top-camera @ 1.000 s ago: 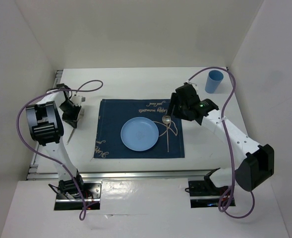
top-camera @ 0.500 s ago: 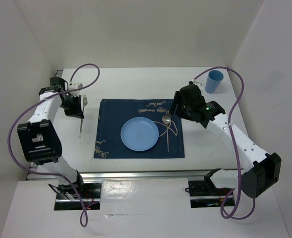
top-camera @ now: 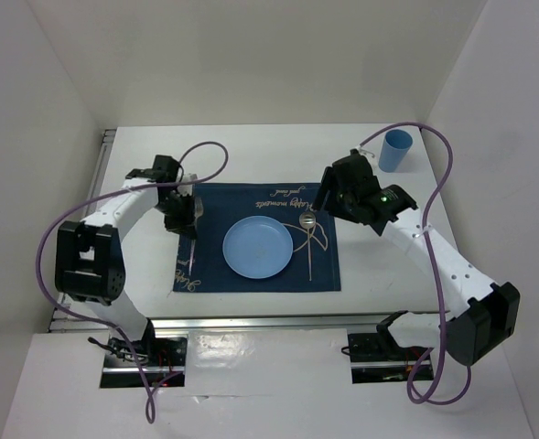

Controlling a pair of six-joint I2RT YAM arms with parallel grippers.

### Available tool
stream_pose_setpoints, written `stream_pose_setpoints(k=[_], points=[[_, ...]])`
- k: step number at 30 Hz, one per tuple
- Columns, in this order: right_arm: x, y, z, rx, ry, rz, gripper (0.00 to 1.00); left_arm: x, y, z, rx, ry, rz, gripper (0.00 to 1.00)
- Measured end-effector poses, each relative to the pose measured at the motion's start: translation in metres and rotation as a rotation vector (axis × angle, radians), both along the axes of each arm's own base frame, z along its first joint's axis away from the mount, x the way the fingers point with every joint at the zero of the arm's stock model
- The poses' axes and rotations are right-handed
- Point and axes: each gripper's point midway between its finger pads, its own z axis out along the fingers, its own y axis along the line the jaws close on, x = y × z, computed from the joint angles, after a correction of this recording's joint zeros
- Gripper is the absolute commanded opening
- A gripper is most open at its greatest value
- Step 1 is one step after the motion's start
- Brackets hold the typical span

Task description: Set the dinner table for one person

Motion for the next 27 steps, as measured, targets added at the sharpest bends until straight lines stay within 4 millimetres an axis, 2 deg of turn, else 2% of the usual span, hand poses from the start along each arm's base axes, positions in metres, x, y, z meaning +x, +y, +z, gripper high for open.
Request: stream_pose_setpoints(k=[6,15,27], points=[[-0.005,-0.005,0.001,0.000,0.009,-0.029,0.76,-0.002,-0.013,-0.027,0.090,0.080,0.048,0.00],[-0.008,-0.009,0.004,-0.001,0.002,-0.043,0.76,-0.003,-0.007,-0.061,0.216,0.150,0.132,0.00],[-0.007,-0.010,0.002,-0.012,0.007,-0.050,0.76,0.005,-0.005,-0.069,0.280,0.057,0.111,0.00]])
